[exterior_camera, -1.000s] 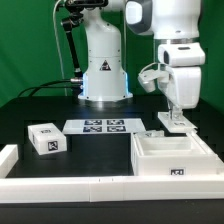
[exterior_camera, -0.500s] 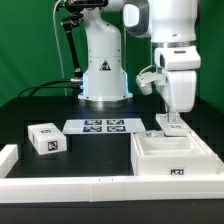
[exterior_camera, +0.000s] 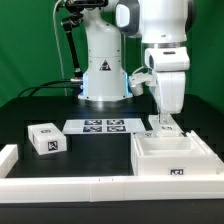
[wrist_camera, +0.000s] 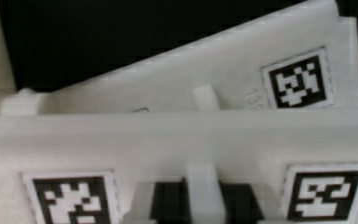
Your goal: Assemble cabinet
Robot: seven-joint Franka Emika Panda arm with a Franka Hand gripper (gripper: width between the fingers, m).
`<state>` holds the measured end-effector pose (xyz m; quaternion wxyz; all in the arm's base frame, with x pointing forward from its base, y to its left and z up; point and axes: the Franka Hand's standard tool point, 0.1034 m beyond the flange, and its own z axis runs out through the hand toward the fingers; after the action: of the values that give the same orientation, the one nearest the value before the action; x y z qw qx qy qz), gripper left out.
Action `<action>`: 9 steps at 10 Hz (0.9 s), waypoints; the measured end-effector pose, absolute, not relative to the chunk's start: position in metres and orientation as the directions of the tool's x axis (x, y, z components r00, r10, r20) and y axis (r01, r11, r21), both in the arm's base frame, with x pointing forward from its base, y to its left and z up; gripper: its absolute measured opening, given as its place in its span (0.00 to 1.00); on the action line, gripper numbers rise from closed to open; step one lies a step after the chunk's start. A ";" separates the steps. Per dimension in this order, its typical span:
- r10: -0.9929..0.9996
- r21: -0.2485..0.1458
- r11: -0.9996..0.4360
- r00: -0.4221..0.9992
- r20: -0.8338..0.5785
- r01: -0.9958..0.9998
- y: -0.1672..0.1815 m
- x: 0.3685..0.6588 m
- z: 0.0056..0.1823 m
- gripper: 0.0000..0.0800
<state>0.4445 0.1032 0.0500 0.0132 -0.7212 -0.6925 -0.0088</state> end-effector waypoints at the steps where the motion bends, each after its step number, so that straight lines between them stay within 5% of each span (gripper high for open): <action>1: 0.999 -0.006 -0.039 0.039 0.031 0.999 0.107 0.445 0.052 0.09; 9: 0.999 -0.007 -0.035 0.035 0.026 0.999 0.109 0.454 0.057 0.09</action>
Offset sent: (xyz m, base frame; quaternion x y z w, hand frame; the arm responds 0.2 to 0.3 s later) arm 0.0000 0.0000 0.0000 0.0000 0.0000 0.0000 1.0000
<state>0.4537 0.1095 0.0574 0.0116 -0.7192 -0.6946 -0.0069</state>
